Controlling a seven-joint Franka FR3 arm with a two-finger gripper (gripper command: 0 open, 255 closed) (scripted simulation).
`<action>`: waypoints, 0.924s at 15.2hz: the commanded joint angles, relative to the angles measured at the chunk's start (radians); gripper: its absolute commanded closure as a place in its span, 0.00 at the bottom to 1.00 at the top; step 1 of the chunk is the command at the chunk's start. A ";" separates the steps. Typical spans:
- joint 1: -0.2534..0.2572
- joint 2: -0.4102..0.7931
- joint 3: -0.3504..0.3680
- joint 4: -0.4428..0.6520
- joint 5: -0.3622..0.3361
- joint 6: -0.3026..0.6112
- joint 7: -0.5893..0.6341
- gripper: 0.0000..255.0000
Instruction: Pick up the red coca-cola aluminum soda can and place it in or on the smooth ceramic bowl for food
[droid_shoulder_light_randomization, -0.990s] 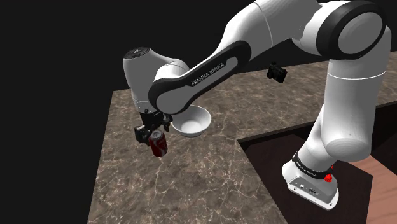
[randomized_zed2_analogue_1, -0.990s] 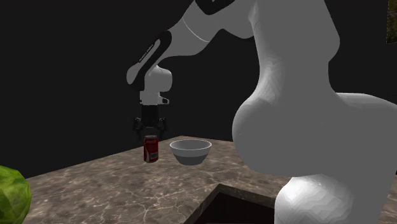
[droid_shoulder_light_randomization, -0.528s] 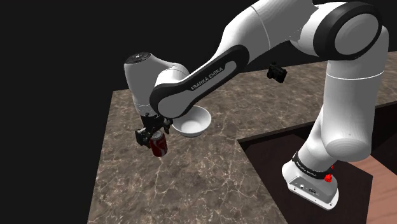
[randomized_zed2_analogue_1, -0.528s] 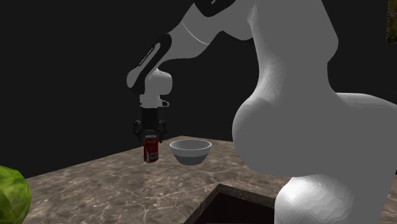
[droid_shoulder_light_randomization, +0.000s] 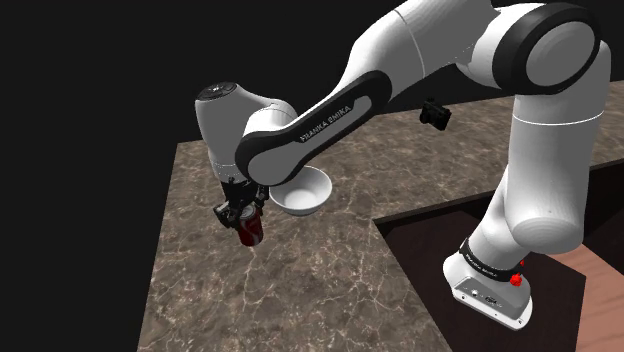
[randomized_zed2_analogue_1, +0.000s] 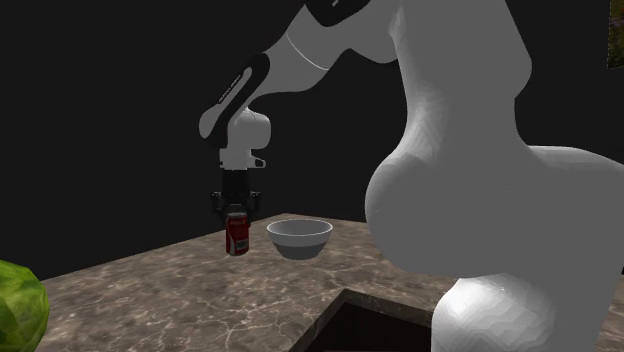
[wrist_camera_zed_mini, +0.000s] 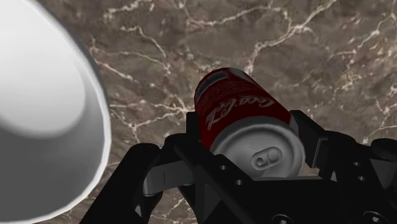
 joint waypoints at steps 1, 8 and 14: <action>0.000 0.000 0.000 0.000 0.000 0.000 0.000 1.00; -0.004 -0.024 0.006 0.023 0.015 -0.045 -0.010 1.00; -0.009 -0.055 0.014 0.065 0.034 -0.114 -0.022 1.00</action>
